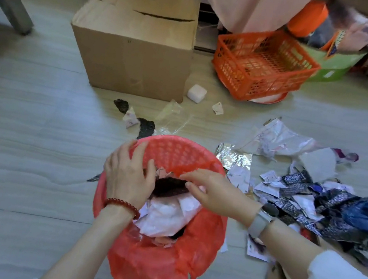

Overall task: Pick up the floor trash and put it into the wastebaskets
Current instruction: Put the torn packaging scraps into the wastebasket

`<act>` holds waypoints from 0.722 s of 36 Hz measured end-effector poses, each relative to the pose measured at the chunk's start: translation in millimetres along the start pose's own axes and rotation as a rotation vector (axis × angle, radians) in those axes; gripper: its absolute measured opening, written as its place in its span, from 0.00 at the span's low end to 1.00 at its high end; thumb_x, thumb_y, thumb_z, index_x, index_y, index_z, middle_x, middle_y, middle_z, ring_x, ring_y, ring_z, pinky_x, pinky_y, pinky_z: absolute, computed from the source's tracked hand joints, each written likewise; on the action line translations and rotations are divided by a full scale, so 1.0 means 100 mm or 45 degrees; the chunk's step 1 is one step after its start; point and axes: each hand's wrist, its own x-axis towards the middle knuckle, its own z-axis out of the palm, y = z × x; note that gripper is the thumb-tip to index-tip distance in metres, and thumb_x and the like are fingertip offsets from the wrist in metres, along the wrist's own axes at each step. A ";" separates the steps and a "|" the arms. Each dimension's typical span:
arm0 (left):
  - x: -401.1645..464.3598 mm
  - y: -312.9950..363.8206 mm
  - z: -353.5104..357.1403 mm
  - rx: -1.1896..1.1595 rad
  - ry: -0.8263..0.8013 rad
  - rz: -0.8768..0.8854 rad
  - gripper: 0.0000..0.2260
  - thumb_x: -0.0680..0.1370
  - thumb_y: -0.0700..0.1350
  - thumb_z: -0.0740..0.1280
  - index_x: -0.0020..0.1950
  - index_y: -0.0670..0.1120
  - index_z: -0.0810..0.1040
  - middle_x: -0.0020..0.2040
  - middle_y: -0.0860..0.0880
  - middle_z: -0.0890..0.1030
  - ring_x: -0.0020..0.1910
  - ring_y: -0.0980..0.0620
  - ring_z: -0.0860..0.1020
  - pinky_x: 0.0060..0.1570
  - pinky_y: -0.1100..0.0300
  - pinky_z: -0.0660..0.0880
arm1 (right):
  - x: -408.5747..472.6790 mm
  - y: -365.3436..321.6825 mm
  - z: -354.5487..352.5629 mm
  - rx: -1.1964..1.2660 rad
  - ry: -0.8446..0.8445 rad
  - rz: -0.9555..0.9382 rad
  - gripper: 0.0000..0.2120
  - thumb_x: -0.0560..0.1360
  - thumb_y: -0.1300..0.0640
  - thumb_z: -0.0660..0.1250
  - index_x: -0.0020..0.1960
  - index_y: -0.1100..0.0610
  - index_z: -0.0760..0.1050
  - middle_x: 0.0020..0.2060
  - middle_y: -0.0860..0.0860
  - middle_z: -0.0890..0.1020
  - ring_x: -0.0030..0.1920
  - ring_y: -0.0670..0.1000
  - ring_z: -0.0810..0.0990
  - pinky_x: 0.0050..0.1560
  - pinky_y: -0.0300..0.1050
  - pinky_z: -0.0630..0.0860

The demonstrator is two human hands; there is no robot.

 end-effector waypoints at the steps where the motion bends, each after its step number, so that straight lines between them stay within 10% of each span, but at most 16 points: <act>1: 0.02 0.18 0.03 -0.065 -0.018 0.069 0.23 0.72 0.52 0.54 0.61 0.44 0.75 0.58 0.41 0.75 0.57 0.39 0.74 0.56 0.44 0.70 | -0.12 0.08 -0.13 0.048 0.094 0.025 0.14 0.79 0.57 0.58 0.62 0.55 0.75 0.58 0.51 0.80 0.58 0.49 0.76 0.60 0.42 0.70; 11: -0.61 2.31 1.14 -0.221 -0.596 0.729 0.16 0.76 0.46 0.58 0.61 0.44 0.73 0.58 0.43 0.74 0.56 0.41 0.73 0.54 0.48 0.72 | -2.02 1.47 -0.82 0.285 0.480 0.602 0.13 0.79 0.56 0.57 0.61 0.54 0.75 0.53 0.47 0.80 0.52 0.45 0.77 0.52 0.37 0.72; 20: -1.94 3.07 2.50 0.151 -1.163 1.040 0.17 0.78 0.47 0.58 0.66 0.48 0.65 0.64 0.46 0.68 0.62 0.44 0.67 0.56 0.48 0.71 | -4.02 2.88 0.31 0.275 0.631 1.172 0.12 0.78 0.60 0.58 0.57 0.58 0.76 0.55 0.55 0.78 0.57 0.55 0.75 0.55 0.46 0.71; 26: -2.63 2.94 3.06 0.540 -1.241 1.038 0.34 0.74 0.63 0.60 0.74 0.59 0.47 0.77 0.49 0.43 0.75 0.44 0.40 0.70 0.37 0.43 | -4.50 3.25 1.28 -0.155 0.471 1.256 0.24 0.63 0.47 0.69 0.57 0.54 0.77 0.53 0.57 0.78 0.57 0.61 0.73 0.45 0.56 0.78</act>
